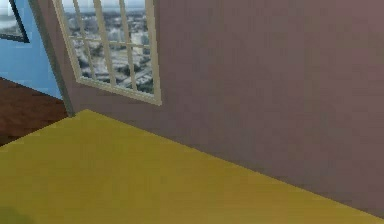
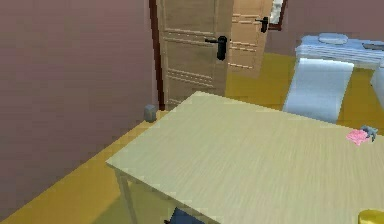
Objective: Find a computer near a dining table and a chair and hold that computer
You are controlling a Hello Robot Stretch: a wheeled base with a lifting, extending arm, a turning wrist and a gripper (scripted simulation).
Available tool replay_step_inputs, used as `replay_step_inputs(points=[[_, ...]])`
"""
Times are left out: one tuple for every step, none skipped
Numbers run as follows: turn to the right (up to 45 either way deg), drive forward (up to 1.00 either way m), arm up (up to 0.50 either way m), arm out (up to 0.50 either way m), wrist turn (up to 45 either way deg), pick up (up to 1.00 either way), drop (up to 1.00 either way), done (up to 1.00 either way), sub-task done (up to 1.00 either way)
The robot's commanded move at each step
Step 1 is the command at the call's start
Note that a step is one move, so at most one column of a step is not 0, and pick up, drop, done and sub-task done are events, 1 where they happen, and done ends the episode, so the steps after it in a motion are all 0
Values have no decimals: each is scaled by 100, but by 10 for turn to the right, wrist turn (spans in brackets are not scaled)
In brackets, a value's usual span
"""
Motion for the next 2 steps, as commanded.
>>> replay_step_inputs(points=[[0,0,0,0,450,0,0,0,0],[0,0,0,0,450,0,0,0,0]])
